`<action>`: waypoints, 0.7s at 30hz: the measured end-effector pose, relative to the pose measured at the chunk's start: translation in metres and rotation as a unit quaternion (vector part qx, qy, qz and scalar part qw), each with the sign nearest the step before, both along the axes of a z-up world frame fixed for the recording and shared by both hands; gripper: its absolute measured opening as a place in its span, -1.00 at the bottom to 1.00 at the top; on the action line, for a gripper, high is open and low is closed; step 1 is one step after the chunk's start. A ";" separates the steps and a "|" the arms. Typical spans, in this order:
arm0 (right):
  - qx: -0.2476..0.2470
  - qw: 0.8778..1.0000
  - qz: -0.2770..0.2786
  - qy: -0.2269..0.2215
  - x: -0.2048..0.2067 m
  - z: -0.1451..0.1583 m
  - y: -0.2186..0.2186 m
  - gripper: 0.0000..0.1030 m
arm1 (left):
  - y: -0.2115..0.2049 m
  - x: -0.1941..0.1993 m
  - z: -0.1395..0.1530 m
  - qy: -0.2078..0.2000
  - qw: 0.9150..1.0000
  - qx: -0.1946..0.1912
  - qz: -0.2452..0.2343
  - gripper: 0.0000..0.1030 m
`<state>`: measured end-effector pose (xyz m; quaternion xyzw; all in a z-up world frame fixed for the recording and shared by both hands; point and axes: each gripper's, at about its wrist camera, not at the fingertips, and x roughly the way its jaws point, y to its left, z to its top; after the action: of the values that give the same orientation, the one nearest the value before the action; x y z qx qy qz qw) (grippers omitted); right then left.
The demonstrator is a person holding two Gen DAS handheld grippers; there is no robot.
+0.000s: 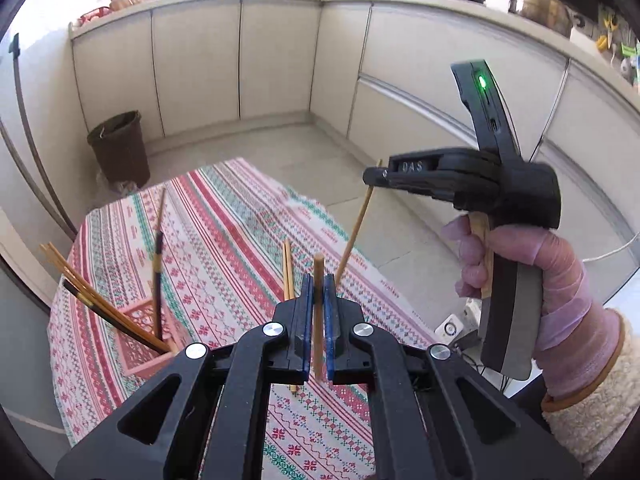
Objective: Organize utensils
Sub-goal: 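Carry the held chopsticks upright over the pink holder with both tools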
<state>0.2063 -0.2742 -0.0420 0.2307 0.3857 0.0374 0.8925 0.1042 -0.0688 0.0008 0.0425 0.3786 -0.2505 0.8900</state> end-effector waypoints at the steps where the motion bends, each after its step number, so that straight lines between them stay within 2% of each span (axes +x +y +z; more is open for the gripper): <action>1: 0.003 1.000 0.000 -0.005 -0.002 0.004 -0.001 -0.90 | 0.004 0.001 0.007 -0.006 1.000 -0.009 0.004 -0.92; 4: 0.007 1.000 -0.003 -0.017 -0.003 0.015 -0.002 -0.90 | 0.022 0.005 0.034 -0.028 0.998 -0.044 0.026 -0.92; 7: 0.022 0.999 -0.008 -0.025 -0.002 0.022 -0.004 -0.90 | 0.042 0.011 0.065 -0.064 0.993 -0.077 0.059 -0.92; 13: 0.045 0.998 -0.002 -0.041 0.000 0.034 0.003 -0.90 | 0.090 0.017 0.115 -0.132 0.975 -0.121 0.128 -0.92; 16: 0.049 0.998 0.006 -0.045 -0.001 0.039 0.009 -0.90 | 0.110 0.014 0.128 -0.148 0.968 -0.128 0.160 -0.92; 21: 0.054 0.997 0.021 -0.058 -0.004 0.050 0.018 -0.90 | 0.136 0.022 0.124 -0.142 0.960 -0.121 0.209 -0.92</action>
<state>0.2023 -0.2565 0.0083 0.2679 0.3356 0.0905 0.8986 0.1262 0.0671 0.1251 -0.1109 0.2156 -0.0939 0.9656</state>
